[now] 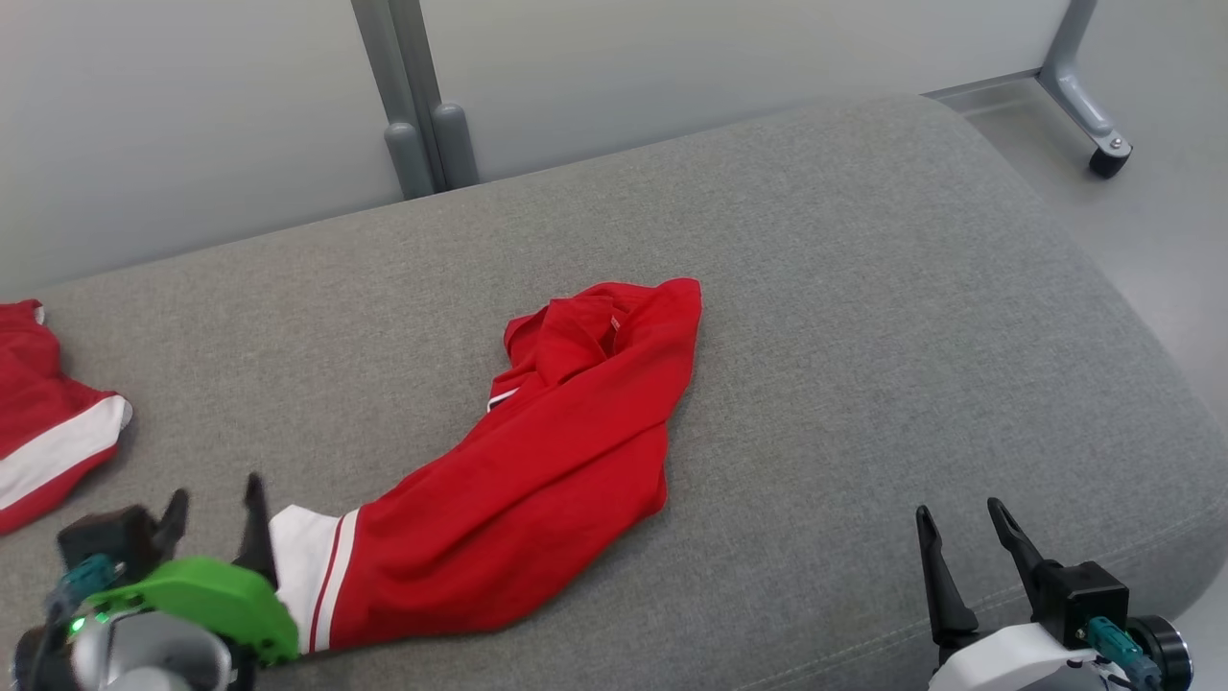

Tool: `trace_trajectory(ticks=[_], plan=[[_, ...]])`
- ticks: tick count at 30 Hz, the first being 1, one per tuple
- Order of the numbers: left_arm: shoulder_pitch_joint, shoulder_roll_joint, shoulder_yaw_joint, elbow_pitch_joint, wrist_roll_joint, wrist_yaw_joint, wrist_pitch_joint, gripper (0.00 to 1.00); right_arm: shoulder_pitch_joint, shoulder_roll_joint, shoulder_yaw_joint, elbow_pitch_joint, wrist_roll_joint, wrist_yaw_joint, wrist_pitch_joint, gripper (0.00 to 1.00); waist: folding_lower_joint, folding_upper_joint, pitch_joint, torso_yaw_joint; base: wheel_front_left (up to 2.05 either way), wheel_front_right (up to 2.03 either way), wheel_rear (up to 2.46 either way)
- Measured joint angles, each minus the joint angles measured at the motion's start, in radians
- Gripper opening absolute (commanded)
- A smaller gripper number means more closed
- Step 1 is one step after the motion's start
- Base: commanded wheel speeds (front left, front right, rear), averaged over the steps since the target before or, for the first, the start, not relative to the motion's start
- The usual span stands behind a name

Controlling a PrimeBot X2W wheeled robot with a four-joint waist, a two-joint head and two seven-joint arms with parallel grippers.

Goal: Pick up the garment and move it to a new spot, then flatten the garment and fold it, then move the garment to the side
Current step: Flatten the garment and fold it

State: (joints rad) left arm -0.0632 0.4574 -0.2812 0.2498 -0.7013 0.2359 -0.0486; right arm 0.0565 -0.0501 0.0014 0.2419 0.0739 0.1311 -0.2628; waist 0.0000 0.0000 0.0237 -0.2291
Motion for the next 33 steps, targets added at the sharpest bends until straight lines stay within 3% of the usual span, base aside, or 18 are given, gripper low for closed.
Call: trace_trajectory(ticks=[4, 8, 15, 28, 29, 30, 31, 33], plan=[[-0.106, -0.058, -0.109, -0.09, 0.034, -0.026, 0.073, 1.0, -0.002, 0.0, 0.011, 0.0, -0.003, 0.0, 0.0, 1.0, 0.0, 0.0, 0.006, -0.001, 0.0, 0.0, 0.0], [-0.245, -0.124, -0.207, -0.067, 0.076, -0.068, 0.144, 1.0, -0.029, 0.0, 0.032, -0.004, -0.002, 0.0, 0.0, 1.0, 0.0, 0.0, 0.023, -0.013, 0.0, 0.0, 0.0], [-0.476, -0.21, -0.287, 0.133, 0.108, -0.137, 0.208, 1.0, -0.054, 0.0, 0.053, -0.009, 0.025, 0.0, 0.0, 1.0, 0.0, 0.0, 0.071, -0.059, 0.0, 0.0, 0.0], [-0.675, -0.266, -0.304, 0.508, 0.08, -0.238, 0.272, 1.0, -0.071, 0.0, 0.05, -0.004, 0.056, 0.0, 0.0, 1.0, 0.0, 0.0, 0.155, -0.171, 0.0, 0.0, 0.0], [-0.678, -0.269, -0.303, 0.526, 0.075, -0.244, 0.276, 0.89, -0.073, 0.0, 0.051, -0.003, 0.057, 0.0, 0.0, 1.0, 0.0, 0.0, 0.157, -0.175, 0.0, 0.0, 0.0], [-0.678, -0.271, -0.301, 0.547, 0.068, -0.249, 0.276, 0.48, -0.074, 0.0, 0.053, -0.003, 0.058, 0.0, 0.0, 1.0, 0.0, 0.0, 0.159, -0.179, 0.0, 0.0, 0.0], [-0.678, -0.272, -0.301, 0.562, 0.065, -0.256, 0.276, 0.0, -0.077, 0.0, 0.054, -0.002, 0.061, 0.0, 0.0, 1.0, 0.0, 0.0, 0.159, -0.18, 0.0, 0.0, 0.0], [-0.68, -0.279, -0.297, 0.574, 0.056, -0.271, 0.264, 0.0, -0.081, 0.0, 0.052, -0.002, 0.064, 0.0, 0.0, 1.0, 0.0, 0.0, 0.156, -0.179, 0.0, 0.0, 0.0]])
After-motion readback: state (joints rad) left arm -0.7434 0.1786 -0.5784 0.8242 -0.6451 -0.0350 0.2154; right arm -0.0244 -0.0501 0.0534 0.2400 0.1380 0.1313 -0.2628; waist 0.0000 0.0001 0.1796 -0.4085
